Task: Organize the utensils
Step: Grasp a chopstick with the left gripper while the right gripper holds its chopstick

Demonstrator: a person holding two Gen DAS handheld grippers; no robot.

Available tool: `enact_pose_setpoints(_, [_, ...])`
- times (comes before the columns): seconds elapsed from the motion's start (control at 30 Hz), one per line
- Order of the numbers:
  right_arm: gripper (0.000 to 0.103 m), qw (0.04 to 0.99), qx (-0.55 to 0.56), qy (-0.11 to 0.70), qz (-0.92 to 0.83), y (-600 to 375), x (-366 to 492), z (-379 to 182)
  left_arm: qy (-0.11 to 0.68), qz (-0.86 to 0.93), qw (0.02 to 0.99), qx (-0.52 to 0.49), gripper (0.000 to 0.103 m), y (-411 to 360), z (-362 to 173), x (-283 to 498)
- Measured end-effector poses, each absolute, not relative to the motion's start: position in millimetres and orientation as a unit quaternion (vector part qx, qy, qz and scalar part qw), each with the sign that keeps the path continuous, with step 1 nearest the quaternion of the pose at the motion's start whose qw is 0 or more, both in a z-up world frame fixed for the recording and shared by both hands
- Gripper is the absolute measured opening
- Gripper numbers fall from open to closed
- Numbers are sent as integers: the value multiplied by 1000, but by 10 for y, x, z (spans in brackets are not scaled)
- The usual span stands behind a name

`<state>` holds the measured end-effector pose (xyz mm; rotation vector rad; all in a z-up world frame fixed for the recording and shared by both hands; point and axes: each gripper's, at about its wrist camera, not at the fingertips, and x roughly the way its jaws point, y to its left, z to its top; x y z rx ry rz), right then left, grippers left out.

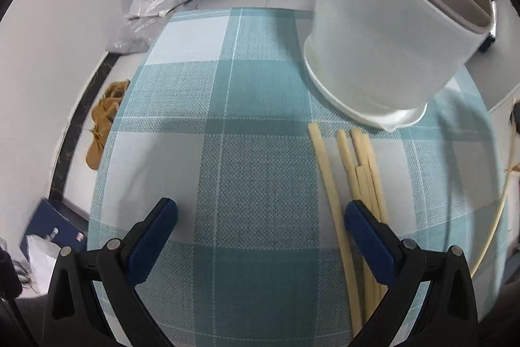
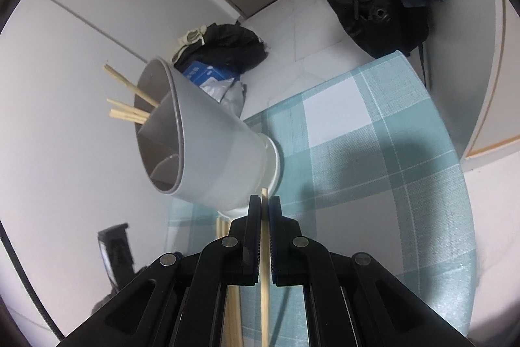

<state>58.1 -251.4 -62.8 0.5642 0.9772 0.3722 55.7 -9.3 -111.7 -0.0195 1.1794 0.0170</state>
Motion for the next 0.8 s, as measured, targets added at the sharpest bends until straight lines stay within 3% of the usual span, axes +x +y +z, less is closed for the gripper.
enact_pose_setpoints(0.47, [4, 848, 260, 434, 162, -2672, 530, -469, 555, 34, 831, -23, 100, -24, -1187, 812])
enact_pose_setpoints(0.53, [4, 848, 263, 432, 158, -2711, 525, -462, 554, 35, 832, -25, 92, -61, -1160, 836])
enact_pose_setpoints(0.63, [4, 851, 265, 426, 153, -2762, 511, -432, 554, 28, 832, -22, 65, -138, -1106, 849])
enact_pose_setpoints(0.77, [4, 854, 264, 420, 154, -2784, 485, -401, 564, 15, 825, -32, 11, -211, -1073, 891])
enact_pose_setpoints(0.8, [4, 854, 264, 420, 155, -2784, 480, -395, 568, 14, 822, -36, 5, -209, -1074, 909])
